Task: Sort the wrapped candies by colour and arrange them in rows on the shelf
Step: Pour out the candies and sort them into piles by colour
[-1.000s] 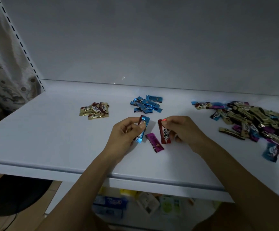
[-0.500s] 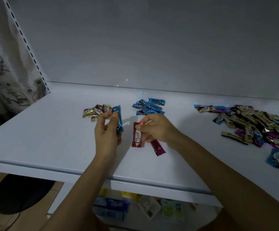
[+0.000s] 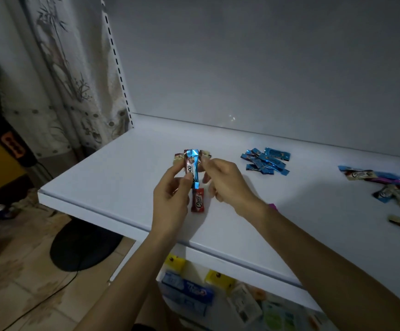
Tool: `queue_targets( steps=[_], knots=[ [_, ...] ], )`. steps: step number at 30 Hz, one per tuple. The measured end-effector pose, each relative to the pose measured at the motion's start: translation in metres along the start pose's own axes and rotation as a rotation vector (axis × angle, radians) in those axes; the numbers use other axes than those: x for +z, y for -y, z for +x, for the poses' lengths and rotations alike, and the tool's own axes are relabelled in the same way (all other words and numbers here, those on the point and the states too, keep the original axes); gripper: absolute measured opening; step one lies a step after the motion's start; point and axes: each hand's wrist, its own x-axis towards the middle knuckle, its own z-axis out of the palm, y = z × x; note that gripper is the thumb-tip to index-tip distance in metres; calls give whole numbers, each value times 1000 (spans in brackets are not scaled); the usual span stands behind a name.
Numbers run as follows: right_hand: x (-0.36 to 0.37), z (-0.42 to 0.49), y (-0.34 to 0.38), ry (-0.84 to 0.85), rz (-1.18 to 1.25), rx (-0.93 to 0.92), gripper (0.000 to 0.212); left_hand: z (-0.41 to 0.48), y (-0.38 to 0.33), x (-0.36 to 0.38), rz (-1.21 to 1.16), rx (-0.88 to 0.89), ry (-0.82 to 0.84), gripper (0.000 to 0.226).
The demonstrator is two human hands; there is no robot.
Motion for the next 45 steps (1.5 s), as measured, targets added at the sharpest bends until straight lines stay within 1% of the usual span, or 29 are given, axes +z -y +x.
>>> queue_targets(
  steps=[1,2,4,6,8,10,12,14,16,18,20,21,22,23,24,25,27,29,31,32,34,36,38,39,40,41,43,44,45],
  knots=[
    [-4,-6,4,47,108,-1,28,1,-3,3,-17,11,26,30],
    [-8,-12,7,87,136,-26,25,2,-5,7,-13,23,57,30],
    [-18,-17,4,67,129,-51,19,3,-6,19,36,26,112,31],
    [-33,-11,-10,-73,242,52,19,3,-3,31,77,-61,122,35],
    [-55,-1,-27,-244,346,191,19,2,-4,42,-33,-245,120,35],
    [-78,9,-44,-305,255,278,14,7,-7,49,-343,-451,153,30],
    [-94,17,-56,-323,81,304,9,12,-10,55,-701,-631,191,30],
    [-106,30,-67,-405,-63,285,5,15,-11,60,-926,-714,229,32],
    [-115,44,-73,-486,-241,244,17,13,-14,62,-1020,-722,263,34],
    [-122,52,-78,-499,-501,272,14,12,-17,62,-1092,-709,266,36],
    [-123,52,-75,-533,-704,294,24,14,-17,58,-1130,-698,243,34],
    [-120,49,-69,-561,-709,260,25,15,-17,56,-1133,-695,230,31],
    [-115,45,-62,-585,-645,195,25,16,-18,54,-1125,-690,215,27],
    [-107,40,-54,-599,-506,102,26,18,-17,52,-1103,-681,192,25],
    [-97,31,-45,-572,-347,10,30,20,-17,51,-1068,-665,162,25],
    [-83,20,-35,-496,-222,-64,35,21,-16,51,-1024,-641,127,28],
    [-54,-6,-20,-264,-116,-140,43,24,-13,53,-942,-580,45,34],
    [-33,-24,-10,-51,-90,-98,34,27,-12,53,-914,-528,-34,43],
    [-20,-30,-7,52,-59,-50,17,28,-12,48,-903,-480,-79,50],
    [-15,-30,-6,76,-41,-42,11,28,-13,46,-861,-438,-86,52],
    [-8,-30,-1,115,-32,-50,3,25,-14,42,-677,-313,-84,52],
    [-5,-28,3,152,7,-15,7,25,-9,37,-432,-181,-64,49],
    [-7,-20,6,142,85,80,8,28,-2,25,-175,-50,0,47],
    [-11,-12,4,97,93,114,8,31,4,16,9,49,50,47],
    [-15,0,-1,28,64,118,7,34,11,6,257,158,106,46],
    [-19,13,-7,-58,17,101,8,36,20,-3,530,247,181,51],
    [-22,39,-21,-197,-136,52,12,33,35,-11,1006,291,346,55],
    [-21,51,-27,-226,-249,37,13,29,39,-11,1152,288,411,51],
    [-18,60,-31,-241,-367,18,15,25,43,-11,1221,292,450,49]
  ],
)
